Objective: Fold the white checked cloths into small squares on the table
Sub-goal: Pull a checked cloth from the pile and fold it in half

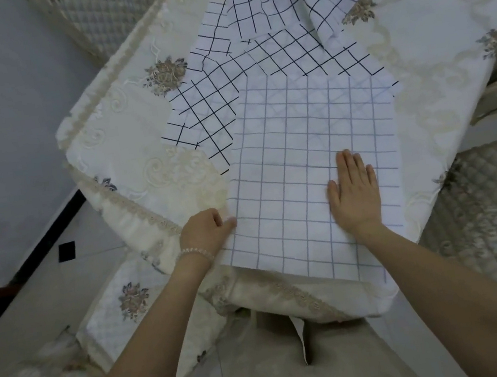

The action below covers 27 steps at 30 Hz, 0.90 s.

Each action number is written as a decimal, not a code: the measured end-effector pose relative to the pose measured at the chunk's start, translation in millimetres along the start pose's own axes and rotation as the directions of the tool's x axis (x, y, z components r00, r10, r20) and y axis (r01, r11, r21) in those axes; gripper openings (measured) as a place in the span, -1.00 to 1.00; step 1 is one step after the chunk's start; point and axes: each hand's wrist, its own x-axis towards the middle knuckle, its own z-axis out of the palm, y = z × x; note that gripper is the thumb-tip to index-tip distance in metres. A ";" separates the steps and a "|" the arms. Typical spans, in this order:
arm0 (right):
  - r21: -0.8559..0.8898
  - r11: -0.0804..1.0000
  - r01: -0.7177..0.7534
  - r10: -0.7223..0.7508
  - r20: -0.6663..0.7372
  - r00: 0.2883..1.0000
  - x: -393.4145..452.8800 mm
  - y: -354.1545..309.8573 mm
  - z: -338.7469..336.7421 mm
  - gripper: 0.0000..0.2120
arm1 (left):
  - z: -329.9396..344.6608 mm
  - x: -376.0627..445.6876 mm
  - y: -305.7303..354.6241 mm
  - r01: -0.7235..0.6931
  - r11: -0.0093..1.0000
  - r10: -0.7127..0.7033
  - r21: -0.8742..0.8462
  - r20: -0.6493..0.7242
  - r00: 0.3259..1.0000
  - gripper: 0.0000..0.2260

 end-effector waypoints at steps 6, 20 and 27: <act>0.029 0.999 0.039 -0.038 -0.052 0.998 -2.8 -21.5 -3.5 -0.43 | 36.1 8.3 49.8 -0.442 0.832 0.528 0.337 -0.231 0.818 -0.66; 0.006 0.998 -0.068 0.068 -0.043 0.997 -37.6 21.6 1.2 -0.43 | 58.4 47.2 2.6 -0.495 0.788 0.540 0.366 -0.023 0.841 -0.48; 0.033 0.998 -0.058 0.059 -0.043 0.997 -46.9 -8.1 -12.0 -0.43 | 59.5 16.5 35.3 -0.550 0.753 0.605 0.361 -0.050 0.795 -0.48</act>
